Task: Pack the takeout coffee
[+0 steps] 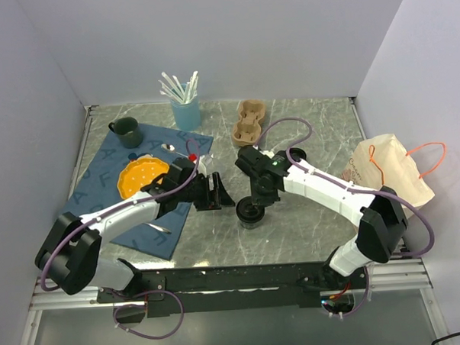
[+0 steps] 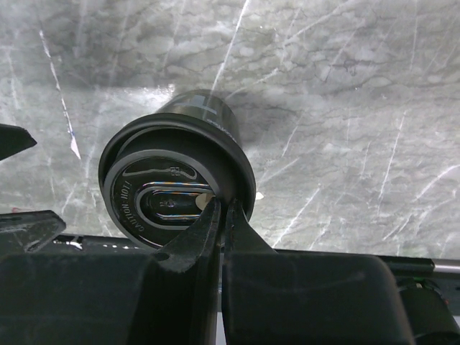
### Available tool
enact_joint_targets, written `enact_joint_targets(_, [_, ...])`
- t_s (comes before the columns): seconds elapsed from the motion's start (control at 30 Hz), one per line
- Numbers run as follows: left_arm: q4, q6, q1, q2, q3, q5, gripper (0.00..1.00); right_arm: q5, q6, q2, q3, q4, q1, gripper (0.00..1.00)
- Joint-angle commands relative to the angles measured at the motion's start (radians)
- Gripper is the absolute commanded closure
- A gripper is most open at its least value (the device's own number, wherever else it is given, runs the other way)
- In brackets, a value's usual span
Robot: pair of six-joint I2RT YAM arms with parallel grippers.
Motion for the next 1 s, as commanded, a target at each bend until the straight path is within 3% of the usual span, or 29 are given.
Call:
enact_joint_targets(0.0, [0.033,-0.002,-0.020,0.015,0.034,0.001,0.27,0.016,0.001,0.011,0.050,-0.050,0.008,1.00])
enact_joint_targets(0.47, [0.107,-0.019,-0.065,0.076,0.025,0.018,0.30,-0.023,0.038,-0.035,-0.061,0.037,0.008,1.00])
enact_joint_targets(0.77, [0.133,-0.039,-0.077,0.053,0.038,0.010,0.21,-0.021,0.049,-0.057,-0.103,0.054,0.006,1.00])
enact_joint_targets(0.97, [0.145,-0.045,-0.080,0.087,0.049,0.022,0.23,-0.018,0.049,-0.055,-0.101,0.057,0.008,1.00])
